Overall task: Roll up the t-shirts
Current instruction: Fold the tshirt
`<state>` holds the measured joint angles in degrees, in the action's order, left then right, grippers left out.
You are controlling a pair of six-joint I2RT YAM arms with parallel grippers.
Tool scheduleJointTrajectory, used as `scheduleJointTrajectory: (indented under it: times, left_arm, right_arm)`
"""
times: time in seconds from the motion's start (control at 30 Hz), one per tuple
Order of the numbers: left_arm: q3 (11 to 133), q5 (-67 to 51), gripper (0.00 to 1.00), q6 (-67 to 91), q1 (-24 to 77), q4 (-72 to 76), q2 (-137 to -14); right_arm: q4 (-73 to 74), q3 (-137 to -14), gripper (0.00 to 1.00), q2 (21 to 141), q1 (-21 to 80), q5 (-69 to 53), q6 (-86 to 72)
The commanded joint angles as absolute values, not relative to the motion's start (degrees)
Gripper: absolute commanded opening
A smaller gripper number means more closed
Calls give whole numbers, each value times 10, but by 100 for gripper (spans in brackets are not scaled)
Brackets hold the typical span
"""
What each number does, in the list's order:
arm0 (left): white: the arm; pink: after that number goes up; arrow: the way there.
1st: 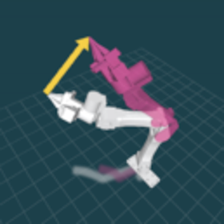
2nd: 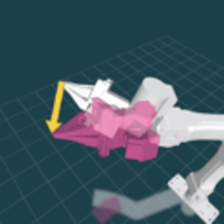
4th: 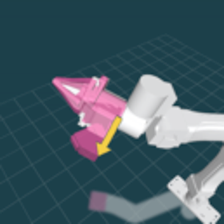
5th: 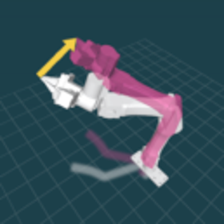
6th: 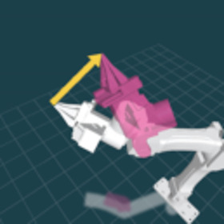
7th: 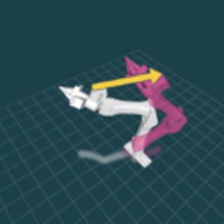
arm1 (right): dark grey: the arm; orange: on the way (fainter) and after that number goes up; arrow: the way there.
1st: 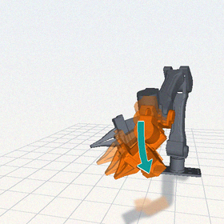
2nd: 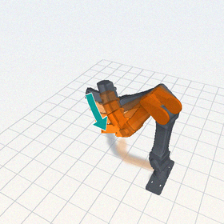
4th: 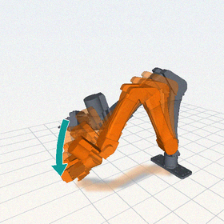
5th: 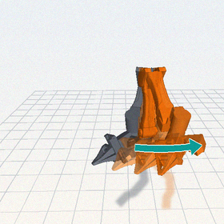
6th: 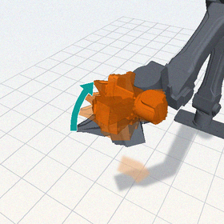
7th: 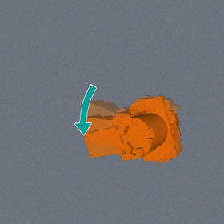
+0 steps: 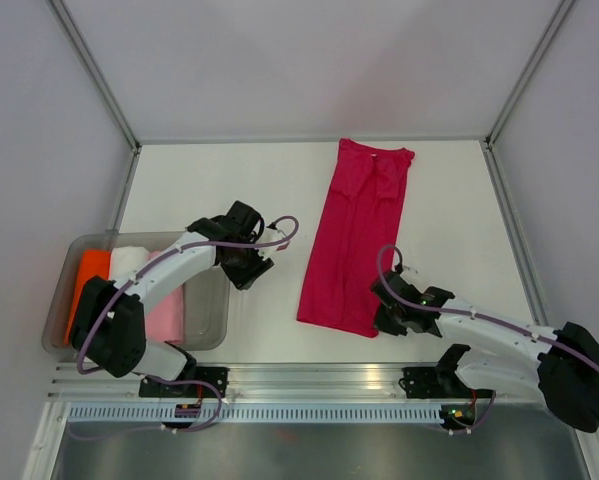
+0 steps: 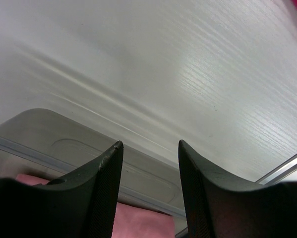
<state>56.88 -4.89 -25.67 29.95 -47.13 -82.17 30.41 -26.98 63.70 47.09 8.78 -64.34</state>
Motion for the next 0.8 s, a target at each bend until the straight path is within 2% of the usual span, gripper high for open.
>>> scheduleJointTrajectory:
  times: [0.0, 0.1, 0.13, 0.2, 0.23, 0.3, 0.33, 0.37, 0.47, 0.53, 0.6, 0.73, 0.77]
  left_arm:
    - [584, -73, 54, -240, 296, -475, -814]
    - [588, -104, 55, -237, 297, -476, -816]
    - [591, -113, 55, -238, 298, -478, -818]
    - [601, -137, 55, -238, 309, -483, -822]
    - [606, -139, 55, -242, 316, -484, -819]
    - [630, -130, 56, -243, 351, -487, -810]
    - [641, -129, 57, -259, 367, -490, -796]
    - [654, -127, 57, -267, 402, -489, -788]
    - [741, -168, 57, -303, 440, -500, -780]
    - [762, -195, 57, -347, 441, -517, -780]
    - [763, -218, 56, -405, 441, -550, -771]
    - [652, -299, 57, -677, 445, -535, -691]
    - [603, -322, 57, -693, 447, -518, -674]
  right_arm:
    - [388, -239, 0, 582, 461, 92, -660]
    - [386, -221, 3, 564, 457, 70, -660]
    - [372, -221, 14, 564, 456, 66, -656]
    - [369, -243, 25, 569, 454, 62, -633]
    - [380, -261, 35, 575, 454, 62, -616]
    - [405, -342, 43, 576, 440, 71, -559]
    - [422, -378, 52, 576, 433, 95, -533]
    - [428, -455, 56, 576, 419, 109, -507]
    - [406, -587, 71, 593, 396, 144, -362]
    - [378, -633, 75, 620, 392, 139, -247]
    - [366, -669, 75, 635, 388, 117, -189]
    - [320, -618, 76, 585, 388, 73, -58]
    - [312, -600, 77, 565, 388, 74, -35]
